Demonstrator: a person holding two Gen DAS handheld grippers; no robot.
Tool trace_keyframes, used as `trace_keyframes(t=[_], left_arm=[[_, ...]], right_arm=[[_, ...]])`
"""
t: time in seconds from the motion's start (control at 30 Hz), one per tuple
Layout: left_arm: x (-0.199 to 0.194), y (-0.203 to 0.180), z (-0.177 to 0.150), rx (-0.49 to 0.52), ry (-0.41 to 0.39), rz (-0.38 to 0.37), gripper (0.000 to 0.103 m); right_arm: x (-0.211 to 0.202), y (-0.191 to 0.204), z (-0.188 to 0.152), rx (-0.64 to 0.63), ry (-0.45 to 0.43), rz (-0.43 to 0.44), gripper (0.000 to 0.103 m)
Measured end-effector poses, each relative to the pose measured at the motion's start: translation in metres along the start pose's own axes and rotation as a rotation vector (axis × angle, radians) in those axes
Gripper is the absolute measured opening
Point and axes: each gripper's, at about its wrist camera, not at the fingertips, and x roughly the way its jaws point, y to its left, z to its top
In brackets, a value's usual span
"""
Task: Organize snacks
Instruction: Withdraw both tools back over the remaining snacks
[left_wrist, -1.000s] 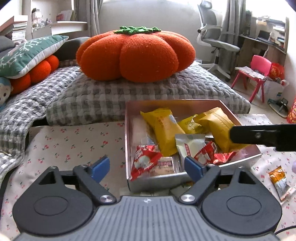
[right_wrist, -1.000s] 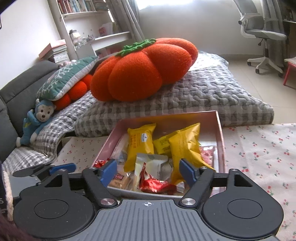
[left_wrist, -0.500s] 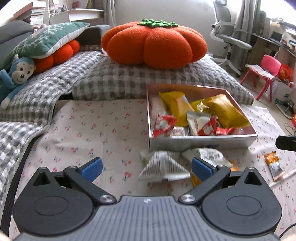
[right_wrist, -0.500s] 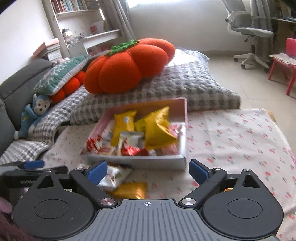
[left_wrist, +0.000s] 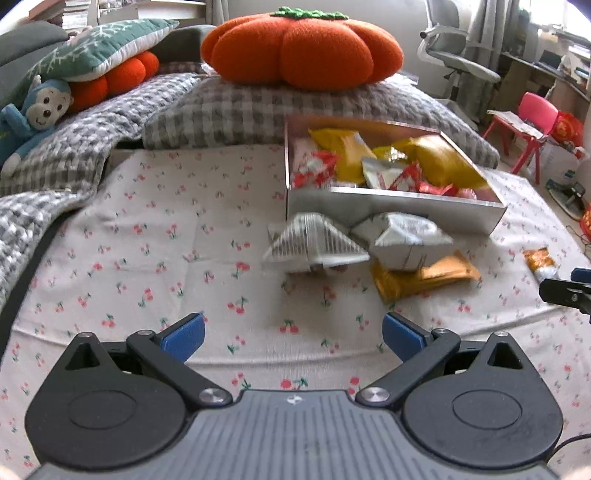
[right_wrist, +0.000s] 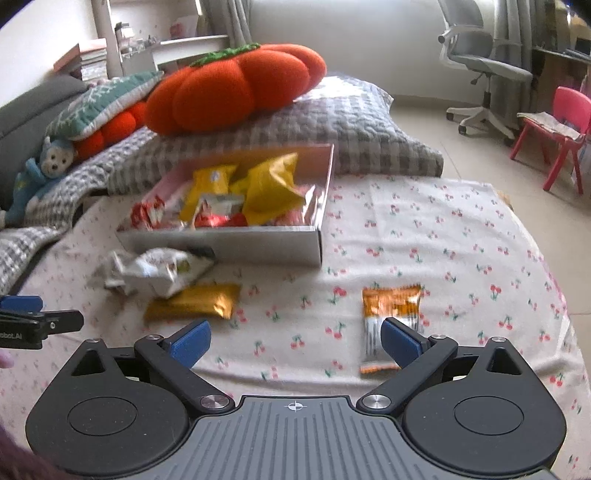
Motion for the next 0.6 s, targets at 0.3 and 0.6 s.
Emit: trace_keyframes(t=[0.3,0.6], left_arm=[[0.023,-0.007,-0.02,0.073,0.012,-0.015,0.103],[0.031,-0.003,-0.018,0.085,-0.042,-0.048,0.103]], right_arm=[[0.017,-0.007,-0.027,-0.051,0.042,-0.056,0.1],[0.032,-0.025,-0.028,-0.004,0.019,-0.115,0.103]])
